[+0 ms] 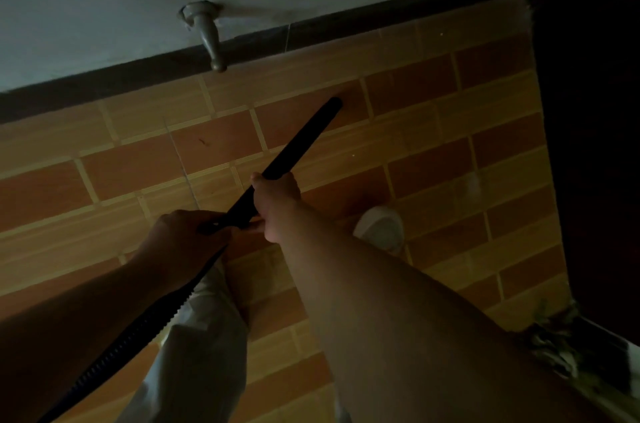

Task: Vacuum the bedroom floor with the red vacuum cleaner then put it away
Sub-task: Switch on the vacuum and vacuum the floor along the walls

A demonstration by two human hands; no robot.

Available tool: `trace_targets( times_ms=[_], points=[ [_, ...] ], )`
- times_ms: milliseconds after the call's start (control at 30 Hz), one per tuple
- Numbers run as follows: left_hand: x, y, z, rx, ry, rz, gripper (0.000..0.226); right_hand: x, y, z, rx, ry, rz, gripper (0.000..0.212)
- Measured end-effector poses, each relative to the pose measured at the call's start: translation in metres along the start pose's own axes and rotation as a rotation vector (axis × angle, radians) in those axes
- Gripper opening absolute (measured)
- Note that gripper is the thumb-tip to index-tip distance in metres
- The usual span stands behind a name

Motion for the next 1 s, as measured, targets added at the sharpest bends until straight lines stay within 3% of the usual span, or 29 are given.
trace_targets(
  times_ms=[267,367,667,1000],
  points=[
    [-0.006,0.029,-0.016,-0.004,-0.015,-0.016,0.019,0.004,-0.031,-0.017,-0.001,-0.011,0.012,0.052],
    [-0.011,0.043,-0.024,-0.027,-0.011,-0.006,0.028,0.007,-0.045,-0.021,-0.006,-0.001,0.020,0.051],
    [0.004,0.048,-0.065,-0.086,0.000,-0.080,0.020,0.019,-0.071,0.026,-0.066,-0.068,0.041,0.055],
    [0.002,0.044,-0.080,-0.065,-0.020,-0.035,0.016,0.014,-0.080,0.040,-0.118,-0.071,0.043,0.056]
  ],
)
Point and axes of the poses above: each hand's wrist, its own x-axis towards the middle knuckle, its own y-axis out of the palm, z = x × y, the point moved 9 cm from there along x, towards the middle knuckle, and after that the axes turned 6 degrees about -y, right-handed, at the moved point
